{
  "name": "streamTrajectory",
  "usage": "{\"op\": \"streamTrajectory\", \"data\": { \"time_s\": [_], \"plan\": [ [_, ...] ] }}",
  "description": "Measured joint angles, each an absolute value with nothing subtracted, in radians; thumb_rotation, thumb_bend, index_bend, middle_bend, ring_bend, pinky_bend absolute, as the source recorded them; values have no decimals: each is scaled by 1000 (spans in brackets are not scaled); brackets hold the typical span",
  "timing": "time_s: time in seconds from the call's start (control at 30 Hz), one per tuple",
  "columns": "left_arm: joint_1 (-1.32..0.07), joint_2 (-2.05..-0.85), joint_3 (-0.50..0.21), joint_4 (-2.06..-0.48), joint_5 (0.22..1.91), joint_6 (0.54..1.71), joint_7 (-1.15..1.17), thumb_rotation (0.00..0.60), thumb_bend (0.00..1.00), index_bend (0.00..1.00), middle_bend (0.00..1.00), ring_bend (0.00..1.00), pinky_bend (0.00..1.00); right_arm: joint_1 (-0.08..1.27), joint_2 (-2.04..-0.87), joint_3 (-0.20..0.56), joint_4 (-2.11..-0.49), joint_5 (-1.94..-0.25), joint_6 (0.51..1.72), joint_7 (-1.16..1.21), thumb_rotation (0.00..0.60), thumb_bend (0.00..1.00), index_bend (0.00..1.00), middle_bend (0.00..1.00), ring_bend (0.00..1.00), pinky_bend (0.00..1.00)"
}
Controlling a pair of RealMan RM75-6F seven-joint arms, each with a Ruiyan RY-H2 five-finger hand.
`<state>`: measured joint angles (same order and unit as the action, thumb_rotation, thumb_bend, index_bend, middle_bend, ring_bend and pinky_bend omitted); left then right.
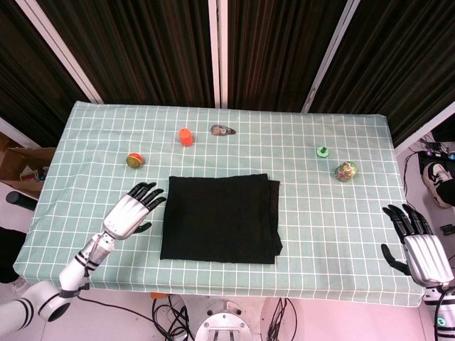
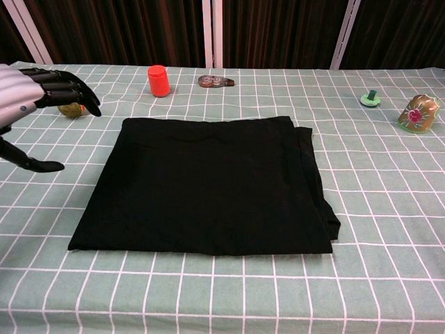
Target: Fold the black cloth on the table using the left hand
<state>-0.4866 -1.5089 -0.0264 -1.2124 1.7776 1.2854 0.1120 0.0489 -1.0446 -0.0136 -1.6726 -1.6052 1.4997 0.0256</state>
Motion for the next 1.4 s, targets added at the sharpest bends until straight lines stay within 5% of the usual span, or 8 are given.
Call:
{"op": "streamTrajectory", "data": {
  "time_s": [0.77,1.2,1.4],
  "plan": [
    [-623,-1804,33,-669,1815,1287,-158,600,42,226,196,108,186,0,-1046,-19,-1691,-1624,1571,-6,600,356,129,132,15,142],
    [-706,-1955,62,-503,1825,1323,-304,600,27,252,195,108,185,-29,-1044,-24,-1702,-1631,1602,-31,600,355,136,132,14,142],
    [-710,-1983,83,-449,1818,1333,-357,600,231,321,196,108,185,-32,-1054,-23,-1696,-1623,1596,-29,600,356,136,131,15,142]
  ]
}}
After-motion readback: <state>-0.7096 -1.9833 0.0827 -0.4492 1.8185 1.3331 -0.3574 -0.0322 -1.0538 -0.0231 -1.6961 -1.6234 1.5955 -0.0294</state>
